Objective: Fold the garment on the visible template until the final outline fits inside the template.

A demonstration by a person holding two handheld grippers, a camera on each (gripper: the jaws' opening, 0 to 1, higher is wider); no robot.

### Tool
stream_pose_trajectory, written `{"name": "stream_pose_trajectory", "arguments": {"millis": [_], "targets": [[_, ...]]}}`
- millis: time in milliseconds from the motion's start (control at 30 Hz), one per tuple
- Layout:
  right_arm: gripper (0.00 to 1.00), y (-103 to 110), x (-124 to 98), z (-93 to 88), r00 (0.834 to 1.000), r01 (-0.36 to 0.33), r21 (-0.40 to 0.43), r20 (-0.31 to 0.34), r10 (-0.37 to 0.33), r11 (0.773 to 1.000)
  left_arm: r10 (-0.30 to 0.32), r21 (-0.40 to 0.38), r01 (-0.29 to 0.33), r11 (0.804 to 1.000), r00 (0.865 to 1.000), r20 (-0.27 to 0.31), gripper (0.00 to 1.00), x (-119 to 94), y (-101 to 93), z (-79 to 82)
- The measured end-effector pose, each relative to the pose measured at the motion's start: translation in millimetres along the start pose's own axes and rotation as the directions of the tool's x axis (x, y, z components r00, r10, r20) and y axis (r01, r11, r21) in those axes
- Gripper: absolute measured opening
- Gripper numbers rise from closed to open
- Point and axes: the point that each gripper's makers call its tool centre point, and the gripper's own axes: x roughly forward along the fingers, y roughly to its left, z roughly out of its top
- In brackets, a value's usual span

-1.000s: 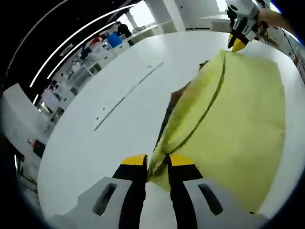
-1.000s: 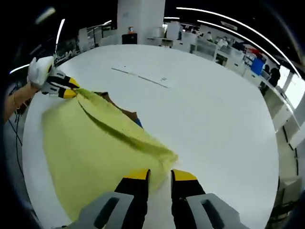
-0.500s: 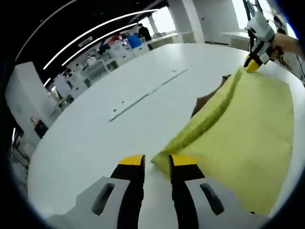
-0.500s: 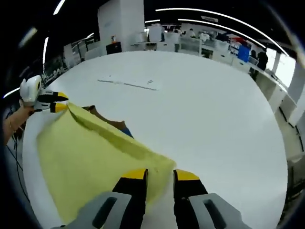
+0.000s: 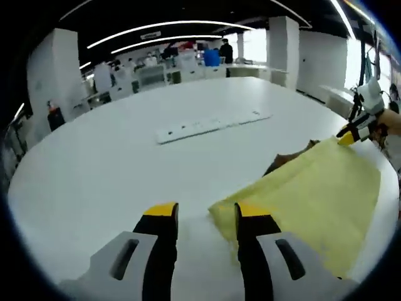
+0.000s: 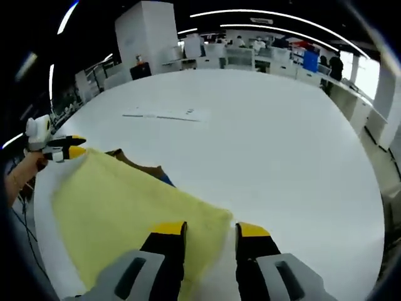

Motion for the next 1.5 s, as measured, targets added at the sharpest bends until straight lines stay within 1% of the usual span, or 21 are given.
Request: {"name": "stream_pose_trajectory", "arguments": {"millis": [100,167,267,333,400,567,633,767,867,1000,1100,1167,1267,1433,1500], "targets": [[0.39,9,-7,-2.1,0.999,-0.045,0.015,0.002,0.045,0.999,-0.015,-0.003,0.015,1.000,1.000,-0.016,0.43,-9,-3.4,-5.9],[0.42,13,-11,-4.7,0.998,-0.058,0.010,-0.003,0.058,0.998,-0.029,0.003,0.029,1.000,0.999,-0.018,0.47,-15,-6.8,-9.0],[0.48,24,-23,-11.8,0.996,-0.085,0.010,-0.009,0.085,0.996,-0.055,0.017,0.055,0.998,0.998,-0.017,0.52,-25,-12.8,-12.2],[0.48,30,-29,-14.7,0.994,-0.112,0.027,-0.004,0.113,0.993,-0.072,0.035,0.072,0.997,0.997,-0.017,0.53,-32,-18.6,-15.0],[0.48,33,-36,-18.9,0.993,-0.115,0.011,-0.010,0.116,0.993,-0.088,0.058,0.090,0.994,0.996,-0.023,0.54,-39,-23.8,-18.7],[0.47,41,-53,-30.9,0.991,-0.133,0.002,-0.022,0.133,0.991,-0.136,0.050,0.136,0.989,0.991,-0.021,0.55,-54,-35.6,-24.4],[0.47,43,-58,-35.1,0.990,-0.138,0.002,-0.029,0.138,0.990,-0.150,0.061,0.152,0.987,0.988,-0.033,0.55,-60,-39.6,-28.4],[0.46,44,-70,-47.1,0.991,-0.127,-0.013,-0.044,0.127,0.992,-0.164,0.073,0.167,0.983,0.986,-0.042,0.55,-69,-43.9,-33.8],[0.44,47,-79,-56.7,0.990,-0.134,-0.010,-0.044,0.133,0.991,-0.182,0.048,0.184,0.982,0.982,-0.043,0.54,-76,-48.0,-38.9],[0.42,50,-88,-67.7,0.989,-0.137,0.006,-0.046,0.137,0.991,-0.202,0.018,0.203,0.979,0.978,-0.052,0.52,-83,-53.7,-50.1],[0.39,51,-92,-71.9,0.989,-0.140,0.012,-0.041,0.141,0.990,-0.208,0.012,0.209,0.978,0.977,-0.055,0.49,-87,-57.5,-57.9],[0.37,53,-94,-75.7,0.989,-0.143,0.019,-0.037,0.143,0.990,-0.203,0.017,0.204,0.979,0.979,-0.029,0.47,-88,-57.4,-58.6],[0.36,55,-96,-83.2,0.988,-0.150,0.035,-0.042,0.152,0.988,-0.213,-0.010,0.212,0.977,0.977,-0.033,0.44,-90,-59.2,-63.6],[0.32,60,-97,-93.5,0.985,-0.165,0.057,-0.046,0.168,0.985,-0.217,-0.021,0.216,0.976,0.975,-0.037,0.41,-94,-61.5,-70.4],[0.28,63,-97,-97.1,0.981,-0.186,0.080,-0.046,0.190,0.979,-0.225,-0.029,0.224,0.974,0.973,-0.041,0.40,-95,-64.6,-74.4]]}}
